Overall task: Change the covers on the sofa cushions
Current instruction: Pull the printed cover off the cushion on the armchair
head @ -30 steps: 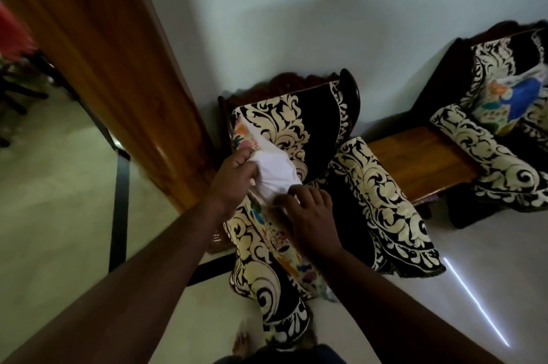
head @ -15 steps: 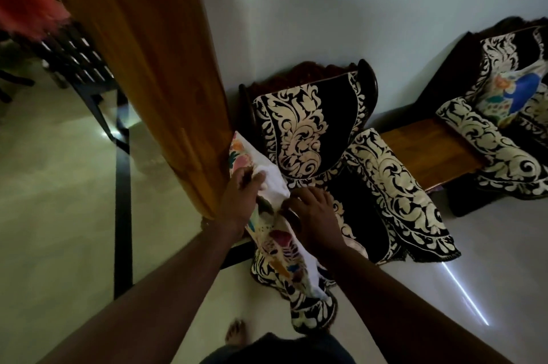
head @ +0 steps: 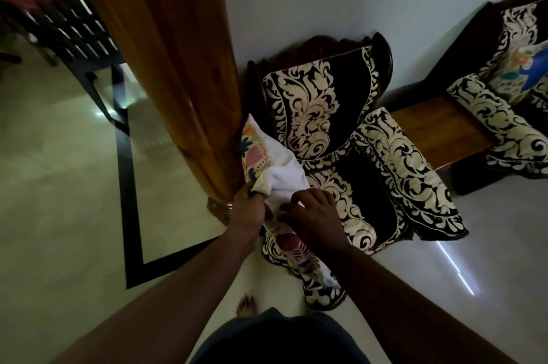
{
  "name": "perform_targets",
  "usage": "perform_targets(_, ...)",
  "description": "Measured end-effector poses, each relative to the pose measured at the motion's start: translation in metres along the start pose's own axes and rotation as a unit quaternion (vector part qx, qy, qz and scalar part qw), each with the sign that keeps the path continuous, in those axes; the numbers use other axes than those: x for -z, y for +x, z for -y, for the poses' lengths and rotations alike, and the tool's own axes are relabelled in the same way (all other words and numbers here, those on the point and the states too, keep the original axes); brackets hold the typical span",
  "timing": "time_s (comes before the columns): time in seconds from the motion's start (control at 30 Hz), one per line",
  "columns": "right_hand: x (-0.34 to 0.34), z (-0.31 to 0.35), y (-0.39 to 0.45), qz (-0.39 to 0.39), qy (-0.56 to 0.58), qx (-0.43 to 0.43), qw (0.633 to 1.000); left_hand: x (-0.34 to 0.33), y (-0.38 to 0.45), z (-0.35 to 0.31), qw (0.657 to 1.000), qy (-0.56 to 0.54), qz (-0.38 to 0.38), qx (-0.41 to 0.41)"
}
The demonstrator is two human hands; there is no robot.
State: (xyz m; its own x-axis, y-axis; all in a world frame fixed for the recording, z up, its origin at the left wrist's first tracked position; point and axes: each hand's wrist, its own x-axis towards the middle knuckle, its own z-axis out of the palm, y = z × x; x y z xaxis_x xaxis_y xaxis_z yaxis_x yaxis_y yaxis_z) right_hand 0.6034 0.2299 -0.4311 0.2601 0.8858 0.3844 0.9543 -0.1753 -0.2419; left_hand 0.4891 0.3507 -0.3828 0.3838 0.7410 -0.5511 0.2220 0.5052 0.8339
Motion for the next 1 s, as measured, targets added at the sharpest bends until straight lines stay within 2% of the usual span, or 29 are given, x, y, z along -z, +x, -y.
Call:
perform_targets(0.07, 0.001, -0.006, -0.002, 0.001, -0.012, 0.054, 0.998, -0.004, -0.001, 0.0, 0.998, -0.048, 0.009, 0.035)
perform_targets(0.13, 0.0, -0.009, -0.003, 0.03, -0.027, 0.066, 0.997, -0.01, -0.002, 0.0, 0.997, -0.056, 0.008, 0.048)
perform_targets(0.23, -0.002, -0.013, -0.004, 0.075, -0.03, -0.008, 0.997, -0.018, -0.005, -0.005, 0.998, -0.049, 0.002, 0.041)
perform_targets(0.3, -0.001, -0.013, -0.007, 0.073, -0.025, -0.041, 0.996, -0.02, -0.006, -0.006, 0.998, -0.053, 0.019, 0.037)
perform_targets(0.37, 0.002, -0.022, 0.002, 0.078, 0.048, -0.107, 0.99, -0.02, -0.006, -0.002, 0.997, -0.034, 0.057, 0.033)
perform_targets(0.43, -0.004, -0.038, 0.017, 0.07, 0.195, -0.261, 0.943, -0.02, -0.009, 0.006, 0.994, 0.004, 0.098, 0.038)
perform_targets(0.5, -0.012, -0.055, 0.036, 0.075, 0.293, -0.387, 0.871, -0.021, -0.014, 0.02, 0.986, 0.05, 0.149, 0.059)
perform_targets(0.57, -0.015, -0.06, 0.047, 0.181, 0.319, -0.416, 0.832, -0.023, -0.018, 0.032, 0.966, 0.107, 0.217, 0.087)
perform_targets(0.63, -0.021, -0.061, 0.049, 0.303, 0.238, -0.373, 0.844, -0.019, -0.012, 0.036, 0.93, 0.187, 0.303, 0.088)
perform_targets(0.67, -0.021, -0.058, 0.047, 0.327, 0.19, -0.353, 0.856, -0.018, -0.007, 0.032, 0.919, 0.216, 0.323, 0.066)
perform_targets(0.7, -0.023, -0.054, 0.039, 0.328, 0.168, -0.336, 0.867, -0.016, 0.005, 0.028, 0.926, 0.224, 0.302, 0.04)
perform_targets(0.73, -0.025, -0.047, 0.029, 0.327, 0.17, -0.322, 0.872, -0.014, 0.018, 0.023, 0.951, 0.199, 0.234, 0.022)
perform_targets(0.77, -0.025, -0.041, 0.018, 0.324, 0.181, -0.304, 0.877, -0.014, 0.034, 0.016, 0.977, 0.172, 0.127, 0.01)
perform_targets(0.8, -0.026, -0.037, 0.01, 0.336, 0.186, -0.296, 0.875, -0.015, 0.053, 0.009, 0.985, 0.173, 0.016, -0.01)
perform_targets(0.83, -0.03, -0.036, 0.001, 0.347, 0.186, -0.282, 0.875, -0.017, 0.067, 0.001, 0.972, 0.222, -0.063, -0.039)
perform_targets(0.87, -0.033, -0.034, -0.005, 0.363, 0.188, -0.271, 0.871, -0.02, 0.077, -0.006, 0.957, 0.268, -0.103, -0.048)
perform_targets(0.9, -0.032, -0.033, -0.009, 0.376, 0.194, -0.26, 0.868, -0.022, 0.085, -0.008, 0.949, 0.294, -0.111, -0.033)
perform_targets(1.0, -0.025, -0.042, 0.004, 0.402, 0.25, -0.25, 0.844, -0.024, 0.106, -0.008, 0.952, 0.296, -0.074, -0.005)
